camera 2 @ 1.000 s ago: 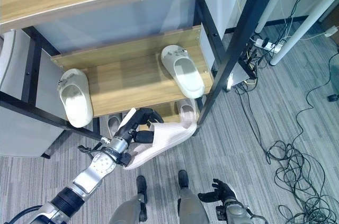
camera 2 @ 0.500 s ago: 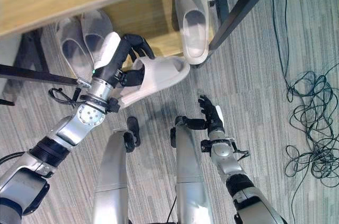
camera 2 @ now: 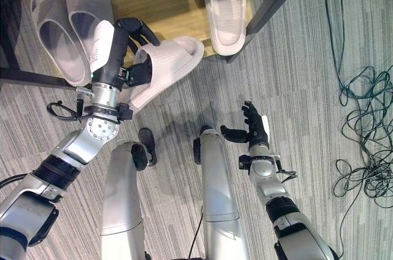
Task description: Arrange the slippers neatly on the shoe rack.
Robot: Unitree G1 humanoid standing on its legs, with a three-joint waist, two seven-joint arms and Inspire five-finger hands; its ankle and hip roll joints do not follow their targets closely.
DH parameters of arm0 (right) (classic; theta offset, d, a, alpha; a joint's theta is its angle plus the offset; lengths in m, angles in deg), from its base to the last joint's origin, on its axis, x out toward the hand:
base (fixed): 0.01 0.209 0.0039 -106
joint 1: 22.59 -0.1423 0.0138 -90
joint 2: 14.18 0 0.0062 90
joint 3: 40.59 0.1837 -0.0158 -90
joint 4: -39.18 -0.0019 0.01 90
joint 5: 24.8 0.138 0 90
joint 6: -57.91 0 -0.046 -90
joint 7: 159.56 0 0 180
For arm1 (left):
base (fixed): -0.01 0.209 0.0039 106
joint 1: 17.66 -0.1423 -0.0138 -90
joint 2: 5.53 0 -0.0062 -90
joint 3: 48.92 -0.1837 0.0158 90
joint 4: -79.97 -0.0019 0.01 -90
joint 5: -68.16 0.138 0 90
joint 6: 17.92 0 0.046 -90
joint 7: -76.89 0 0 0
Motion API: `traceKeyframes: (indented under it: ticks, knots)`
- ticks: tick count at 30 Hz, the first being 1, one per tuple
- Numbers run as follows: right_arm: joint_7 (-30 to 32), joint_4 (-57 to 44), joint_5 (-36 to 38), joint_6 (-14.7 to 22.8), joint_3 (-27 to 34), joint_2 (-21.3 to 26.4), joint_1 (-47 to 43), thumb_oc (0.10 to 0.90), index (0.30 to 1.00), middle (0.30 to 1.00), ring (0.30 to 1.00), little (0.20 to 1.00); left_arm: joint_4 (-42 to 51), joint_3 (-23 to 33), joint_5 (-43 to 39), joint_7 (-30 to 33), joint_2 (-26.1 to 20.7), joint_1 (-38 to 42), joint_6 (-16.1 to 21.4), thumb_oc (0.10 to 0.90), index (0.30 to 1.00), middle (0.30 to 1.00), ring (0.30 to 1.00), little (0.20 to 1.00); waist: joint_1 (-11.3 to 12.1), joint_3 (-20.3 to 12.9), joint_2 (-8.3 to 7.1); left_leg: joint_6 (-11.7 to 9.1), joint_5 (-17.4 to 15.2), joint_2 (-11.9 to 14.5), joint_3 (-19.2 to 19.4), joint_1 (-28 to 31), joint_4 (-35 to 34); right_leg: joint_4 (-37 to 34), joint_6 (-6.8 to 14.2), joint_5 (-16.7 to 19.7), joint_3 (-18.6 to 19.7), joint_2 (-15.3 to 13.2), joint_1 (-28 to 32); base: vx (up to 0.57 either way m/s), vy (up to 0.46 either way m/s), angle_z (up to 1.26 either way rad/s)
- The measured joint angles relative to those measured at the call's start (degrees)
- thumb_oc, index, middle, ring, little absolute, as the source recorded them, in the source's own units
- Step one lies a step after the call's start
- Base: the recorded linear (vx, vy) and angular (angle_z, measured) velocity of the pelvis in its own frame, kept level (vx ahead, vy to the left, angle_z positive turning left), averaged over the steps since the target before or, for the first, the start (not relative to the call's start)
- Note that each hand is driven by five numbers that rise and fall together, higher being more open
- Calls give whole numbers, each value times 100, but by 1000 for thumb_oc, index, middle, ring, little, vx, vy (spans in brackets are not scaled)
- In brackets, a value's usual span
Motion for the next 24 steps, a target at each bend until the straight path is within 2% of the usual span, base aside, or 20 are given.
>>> traceKeyframes:
  ticks: [1, 2, 5, 11, 12, 13, 17, 21, 23, 24]
  knots:
    - [29, -258, -3, 2, -15, 188, -3, 800, 900, 900, 900, 900, -13, -22, 104, 160, -165, 153, -77, 400, 300, 300, 300, 300, 49, 19, -71, 154, -544, -22, -140, -183, 797, 666, -156, -410, -24, 8, -209, 119, -19, -20]
    - [140, -497, -6, 115, 49, 423, -169, 800, 900, 900, 900, 900, -19, 42, 111, 395, -389, 457, -156, 400, 300, 300, 300, 300, 59, 28, -72, -182, -1005, -83, -243, -471, 1233, 1163, -117, -759, -18, 26, -554, 115, -7, -19]
    - [303, -640, -10, 148, 72, 691, -617, 800, 900, 900, 900, 900, -256, 149, 91, 681, -627, 818, -338, 400, 300, 300, 300, 300, 63, 74, -123, -162, -1169, -107, -200, -914, 2087, 2074, -17, -904, 168, 138, -1084, 103, 3, -3]
    - [328, -760, -5, 182, -107, 745, -295, 800, 900, 900, 900, 900, -406, 165, 70, 900, -632, 795, -467, 400, 300, 300, 300, 300, 61, 68, -153, -135, -1435, -53, -219, -900, 2830, 2773, 73, -1124, 311, 281, -1123, 73, 11, -8]
    - [295, -766, -5, 178, -190, 757, -152, 800, 900, 900, 900, 900, -436, 158, 67, 906, -697, 798, -492, 400, 300, 300, 300, 300, 7, 69, -159, -106, -1599, -44, -242, -880, 3124, 3032, 105, -1219, 352, 336, -1091, 26, 5, -11]
    - [281, -770, -5, 173, -210, 758, -89, 800, 900, 900, 900, 900, -447, 179, 65, 923, -726, 815, -498, 400, 300, 300, 300, 300, -36, 70, -165, -159, -1678, -40, -230, -888, 3242, 3147, 149, -1322, 392, 327, -1104, 32, 9, -9]
    - [152, -850, -5, 79, -297, 820, 135, 800, 900, 900, 900, 900, -824, -2, -199, 913, -795, 1099, -540, 400, 300, 300, 300, 300, -301, 69, -176, -119, -1914, -25, -20, -862, 3685, 3603, 312, -1498, 670, 444, -1128, 6, 0, -2]
    - [26, -1097, -8, 31, -353, 875, 340, 800, 900, 900, 900, 900, -1206, -320, -437, 876, -813, 1480, -602, 400, 300, 300, 300, 300, -477, 67, -174, -107, -2054, -19, 125, -829, 3938, 3887, 496, -1625, 873, 490, -1138, 0, 0, 0]
    - [-66, -1191, -16, 9, -455, 880, 340, 800, 900, 900, 900, 900, -1498, -401, -606, 832, -806, 1753, -645, 400, 300, 300, 300, 300, -583, 68, -174, -105, -2138, -8, 193, -809, 4051, 4016, 523, -1716, 969, 525, -1147, 8, 3, -2]
    - [-89, -1192, -43, -15, -482, 879, 343, 800, 900, 900, 900, 900, -1724, -534, -610, 718, -802, 1959, -669, 400, 300, 300, 300, 300, -559, 70, -176, -111, -2186, 14, 218, -765, 4074, 4046, 532, -1741, 1009, 559, -1126, 14, 6, -9]
